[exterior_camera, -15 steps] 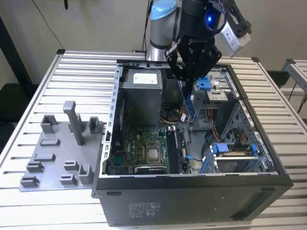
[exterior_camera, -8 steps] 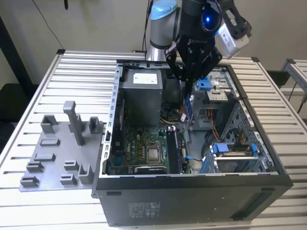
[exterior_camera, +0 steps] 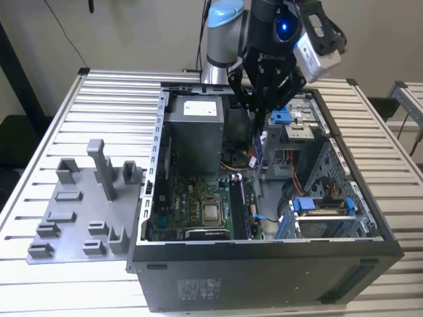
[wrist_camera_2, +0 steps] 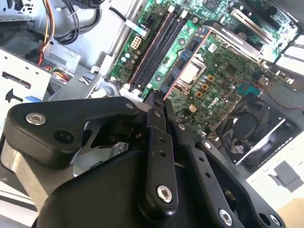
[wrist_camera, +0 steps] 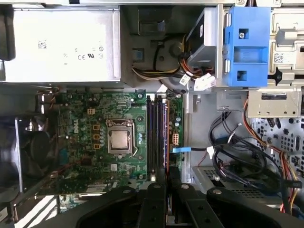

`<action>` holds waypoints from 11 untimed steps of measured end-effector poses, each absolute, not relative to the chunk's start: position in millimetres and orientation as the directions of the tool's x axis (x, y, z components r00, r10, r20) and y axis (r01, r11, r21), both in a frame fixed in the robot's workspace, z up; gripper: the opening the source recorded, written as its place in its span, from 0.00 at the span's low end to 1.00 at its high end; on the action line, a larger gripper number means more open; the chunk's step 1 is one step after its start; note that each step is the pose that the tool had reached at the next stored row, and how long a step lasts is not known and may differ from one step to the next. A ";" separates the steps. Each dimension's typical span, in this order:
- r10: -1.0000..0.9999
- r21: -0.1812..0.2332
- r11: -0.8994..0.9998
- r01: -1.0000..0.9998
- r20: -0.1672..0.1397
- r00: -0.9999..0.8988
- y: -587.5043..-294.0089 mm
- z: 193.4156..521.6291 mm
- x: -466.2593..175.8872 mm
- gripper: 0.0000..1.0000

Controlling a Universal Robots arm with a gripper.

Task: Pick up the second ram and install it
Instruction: 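Insert the second ram into the second slot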

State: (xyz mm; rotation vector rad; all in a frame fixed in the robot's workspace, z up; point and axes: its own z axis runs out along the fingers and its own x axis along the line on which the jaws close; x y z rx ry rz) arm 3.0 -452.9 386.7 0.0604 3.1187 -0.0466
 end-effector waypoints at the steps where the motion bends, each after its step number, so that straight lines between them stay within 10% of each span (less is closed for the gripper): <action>1: 0.046 -0.029 0.998 0.047 -0.023 -0.999 -452.9 386.7 3.1 0.14; 11: 0.083 -0.029 0.996 0.084 -0.023 -0.996 -452.9 386.6 3.1 0.14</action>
